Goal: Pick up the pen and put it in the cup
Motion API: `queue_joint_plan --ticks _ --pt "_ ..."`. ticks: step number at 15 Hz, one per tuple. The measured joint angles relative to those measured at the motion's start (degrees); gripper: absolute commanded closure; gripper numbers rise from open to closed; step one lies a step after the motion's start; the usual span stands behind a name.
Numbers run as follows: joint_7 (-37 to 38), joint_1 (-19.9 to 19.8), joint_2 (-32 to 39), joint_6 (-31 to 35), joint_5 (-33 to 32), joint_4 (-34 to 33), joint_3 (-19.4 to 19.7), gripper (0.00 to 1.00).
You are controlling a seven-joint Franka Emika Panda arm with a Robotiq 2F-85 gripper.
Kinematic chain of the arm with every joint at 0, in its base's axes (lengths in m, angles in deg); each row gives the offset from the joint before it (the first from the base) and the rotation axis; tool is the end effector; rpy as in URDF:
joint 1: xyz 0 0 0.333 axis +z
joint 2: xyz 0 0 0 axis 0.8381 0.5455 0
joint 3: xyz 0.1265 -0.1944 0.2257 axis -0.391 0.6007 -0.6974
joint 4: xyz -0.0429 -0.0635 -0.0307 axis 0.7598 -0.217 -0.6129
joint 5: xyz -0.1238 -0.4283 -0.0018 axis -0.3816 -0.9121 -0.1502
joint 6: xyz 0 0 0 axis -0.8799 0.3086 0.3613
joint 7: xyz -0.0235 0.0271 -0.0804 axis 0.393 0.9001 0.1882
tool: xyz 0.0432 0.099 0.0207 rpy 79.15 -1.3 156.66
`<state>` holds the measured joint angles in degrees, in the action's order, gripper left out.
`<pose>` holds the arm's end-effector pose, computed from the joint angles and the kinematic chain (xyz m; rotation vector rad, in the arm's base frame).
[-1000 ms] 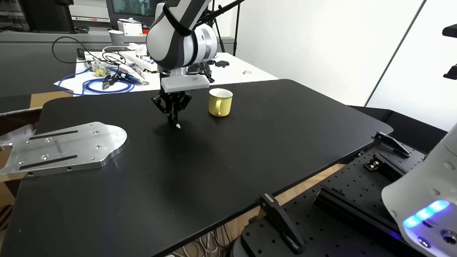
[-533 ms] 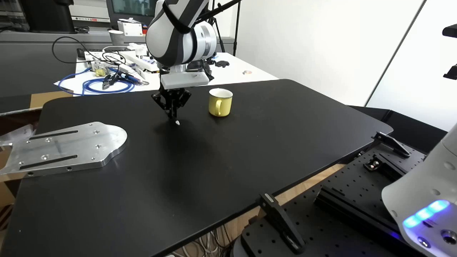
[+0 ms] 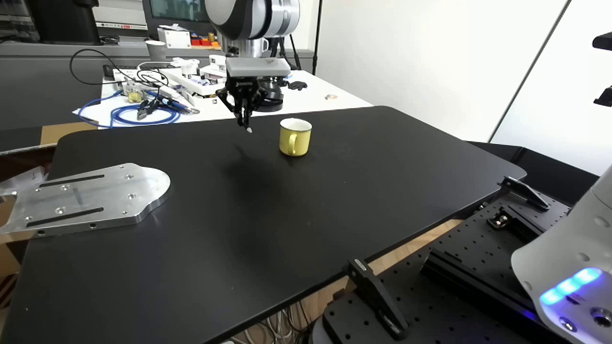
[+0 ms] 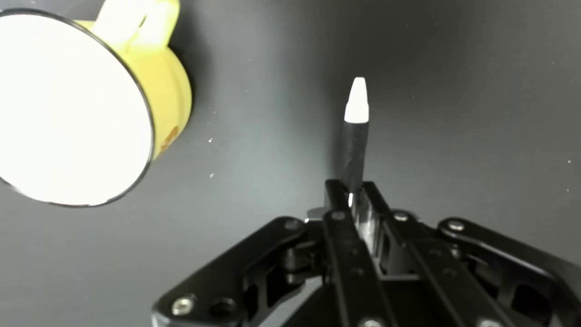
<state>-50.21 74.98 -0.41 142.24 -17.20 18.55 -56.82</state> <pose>0.7122 0.2081 0.1335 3.1294 -0.0704 0.0927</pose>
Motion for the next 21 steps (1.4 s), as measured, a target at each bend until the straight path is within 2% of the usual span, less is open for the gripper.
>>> queue_joint_plan --ticks 9,15,21 --pt "-6.83 -12.57 -6.69 -15.93 11.2 -0.14 -4.29 0.97" --pt "-12.07 -20.54 -6.17 -31.06 22.28 -2.85 -6.04 0.97" --pt "-12.53 -25.15 -2.08 -45.27 29.04 -8.03 -5.93 0.97"
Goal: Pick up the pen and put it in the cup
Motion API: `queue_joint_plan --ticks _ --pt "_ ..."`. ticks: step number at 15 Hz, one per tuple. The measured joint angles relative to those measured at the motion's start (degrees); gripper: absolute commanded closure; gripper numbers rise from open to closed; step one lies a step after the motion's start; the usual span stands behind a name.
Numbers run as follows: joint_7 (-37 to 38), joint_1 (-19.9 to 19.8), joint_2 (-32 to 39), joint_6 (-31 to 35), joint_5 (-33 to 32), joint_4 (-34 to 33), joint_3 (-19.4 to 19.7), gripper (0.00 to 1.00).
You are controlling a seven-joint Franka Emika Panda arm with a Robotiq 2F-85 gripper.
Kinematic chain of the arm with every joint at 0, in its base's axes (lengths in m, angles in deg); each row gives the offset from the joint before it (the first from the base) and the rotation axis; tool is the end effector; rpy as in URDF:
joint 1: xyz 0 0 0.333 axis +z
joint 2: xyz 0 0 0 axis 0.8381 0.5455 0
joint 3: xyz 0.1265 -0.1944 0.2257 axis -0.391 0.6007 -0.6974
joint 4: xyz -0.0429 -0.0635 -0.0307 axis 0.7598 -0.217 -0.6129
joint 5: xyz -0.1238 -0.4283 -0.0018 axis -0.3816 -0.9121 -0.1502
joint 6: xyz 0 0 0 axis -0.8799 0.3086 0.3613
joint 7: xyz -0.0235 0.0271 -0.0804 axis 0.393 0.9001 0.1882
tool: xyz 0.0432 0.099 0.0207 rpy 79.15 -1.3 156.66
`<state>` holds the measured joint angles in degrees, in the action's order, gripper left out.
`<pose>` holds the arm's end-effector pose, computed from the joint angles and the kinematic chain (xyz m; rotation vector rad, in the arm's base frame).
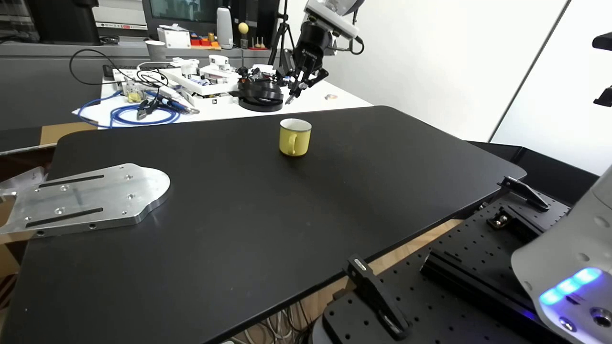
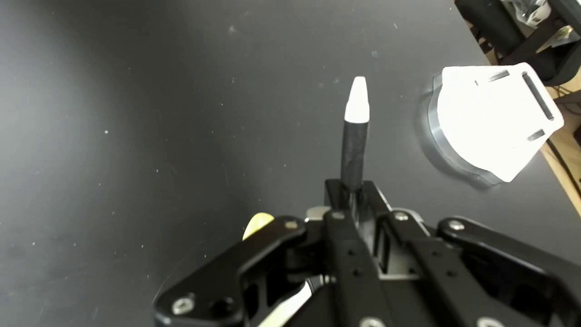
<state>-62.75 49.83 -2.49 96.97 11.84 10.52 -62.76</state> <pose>0.7085 0.0042 0.1896 -2.4889 0.4655 0.7513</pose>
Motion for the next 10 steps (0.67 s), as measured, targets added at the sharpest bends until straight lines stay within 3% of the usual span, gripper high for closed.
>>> queue_joint_plan --ticks 5,10 --pt "0.1 -2.17 3.38 -6.66 3.19 -2.54 0.53 0.97" --pt "0.28 -3.26 6.15 -8.8 4.26 -3.99 2.38 0.97"
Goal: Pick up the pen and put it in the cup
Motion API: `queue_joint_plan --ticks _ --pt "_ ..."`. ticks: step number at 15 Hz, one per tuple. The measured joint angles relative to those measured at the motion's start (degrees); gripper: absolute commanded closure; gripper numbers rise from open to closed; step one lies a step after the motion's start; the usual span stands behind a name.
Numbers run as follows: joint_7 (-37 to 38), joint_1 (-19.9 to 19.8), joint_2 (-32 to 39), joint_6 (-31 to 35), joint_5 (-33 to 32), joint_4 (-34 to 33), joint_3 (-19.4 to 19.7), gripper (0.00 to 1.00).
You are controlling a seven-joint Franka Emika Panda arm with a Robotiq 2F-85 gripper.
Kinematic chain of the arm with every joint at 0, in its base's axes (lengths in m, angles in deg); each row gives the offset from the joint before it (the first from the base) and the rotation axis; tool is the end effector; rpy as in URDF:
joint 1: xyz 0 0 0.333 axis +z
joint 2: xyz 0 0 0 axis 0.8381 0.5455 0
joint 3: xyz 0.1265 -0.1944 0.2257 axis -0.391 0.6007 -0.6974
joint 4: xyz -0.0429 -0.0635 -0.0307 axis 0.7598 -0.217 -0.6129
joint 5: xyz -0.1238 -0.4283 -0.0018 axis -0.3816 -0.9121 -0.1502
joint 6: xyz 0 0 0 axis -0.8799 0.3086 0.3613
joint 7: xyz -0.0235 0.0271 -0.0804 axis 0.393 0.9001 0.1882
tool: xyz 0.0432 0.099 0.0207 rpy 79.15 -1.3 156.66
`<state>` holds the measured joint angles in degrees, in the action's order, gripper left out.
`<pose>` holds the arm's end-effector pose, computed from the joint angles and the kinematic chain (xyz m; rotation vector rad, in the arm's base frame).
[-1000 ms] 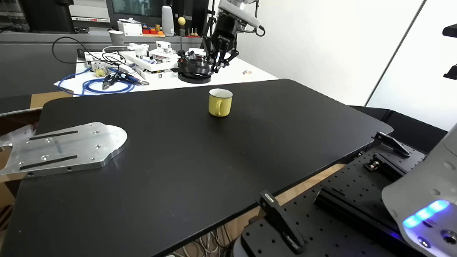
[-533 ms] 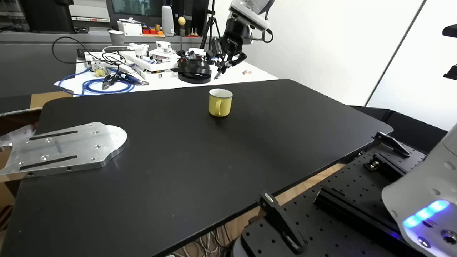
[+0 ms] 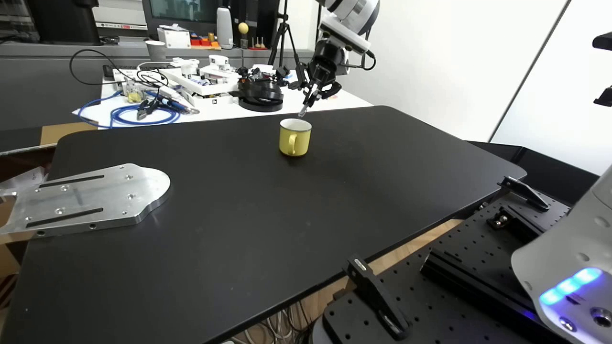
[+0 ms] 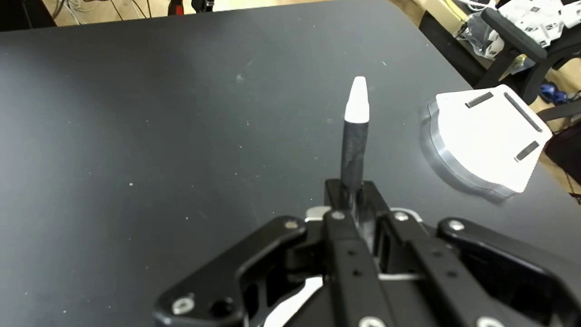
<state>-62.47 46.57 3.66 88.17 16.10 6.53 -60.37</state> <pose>0.6950 -0.0461 0.1455 -2.3196 0.5566 0.9294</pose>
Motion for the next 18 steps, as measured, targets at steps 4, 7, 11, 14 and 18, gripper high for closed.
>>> queue_joint_plan --ticks 4,7,11,14,18 --pt "-0.04 -0.88 2.4 1.22 1.13 -0.93 0.85 0.97" --pt "-0.21 -1.09 3.99 4.6 2.09 -1.25 0.89 0.97" --pt "-0.91 -0.2 5.32 11.41 2.13 -1.29 0.56 0.62" --pt "-1.73 1.51 5.4 15.86 1.83 -1.49 0.37 0.43" --pt "-2.76 2.98 4.24 16.84 1.79 -2.9 -1.13 0.15"
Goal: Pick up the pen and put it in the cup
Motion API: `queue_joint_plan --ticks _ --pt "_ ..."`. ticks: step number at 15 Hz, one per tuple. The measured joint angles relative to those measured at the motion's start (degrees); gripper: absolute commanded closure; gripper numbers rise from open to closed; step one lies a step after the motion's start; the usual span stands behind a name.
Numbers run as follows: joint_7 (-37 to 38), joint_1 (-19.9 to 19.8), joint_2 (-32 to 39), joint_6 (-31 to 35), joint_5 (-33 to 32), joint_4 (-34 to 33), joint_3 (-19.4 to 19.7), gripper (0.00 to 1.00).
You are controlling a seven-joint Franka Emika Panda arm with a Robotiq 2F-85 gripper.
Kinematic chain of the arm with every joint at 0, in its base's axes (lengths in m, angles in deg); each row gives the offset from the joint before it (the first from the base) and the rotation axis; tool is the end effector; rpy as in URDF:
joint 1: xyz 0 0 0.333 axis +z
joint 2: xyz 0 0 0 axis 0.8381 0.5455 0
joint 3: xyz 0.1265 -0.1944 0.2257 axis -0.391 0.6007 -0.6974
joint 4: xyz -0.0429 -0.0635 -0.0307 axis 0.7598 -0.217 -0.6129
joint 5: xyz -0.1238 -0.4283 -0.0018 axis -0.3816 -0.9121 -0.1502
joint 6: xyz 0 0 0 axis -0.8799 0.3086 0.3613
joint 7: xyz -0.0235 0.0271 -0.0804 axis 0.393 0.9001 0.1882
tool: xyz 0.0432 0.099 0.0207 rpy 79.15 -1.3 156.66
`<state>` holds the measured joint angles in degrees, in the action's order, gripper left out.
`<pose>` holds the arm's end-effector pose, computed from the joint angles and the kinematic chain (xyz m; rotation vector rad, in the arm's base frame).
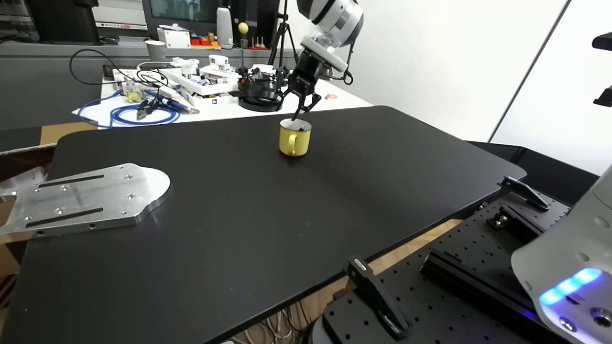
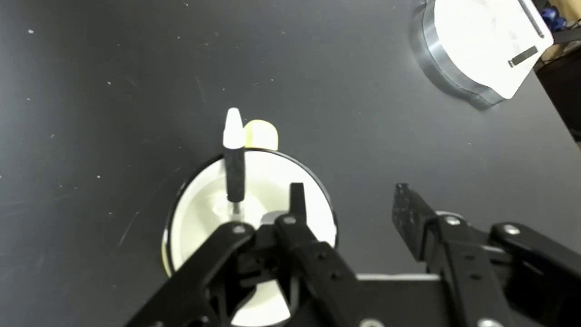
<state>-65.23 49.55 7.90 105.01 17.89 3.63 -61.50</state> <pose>0.7370 -0.0156 0.1144 -2.4206 0.5623 0.6053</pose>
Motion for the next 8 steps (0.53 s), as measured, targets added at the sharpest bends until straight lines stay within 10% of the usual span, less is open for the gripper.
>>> queue_joint_plan --ticks 8 --pt "-0.57 2.96 -5.74 -0.12 -5.63 -0.2 -0.59 0.0"
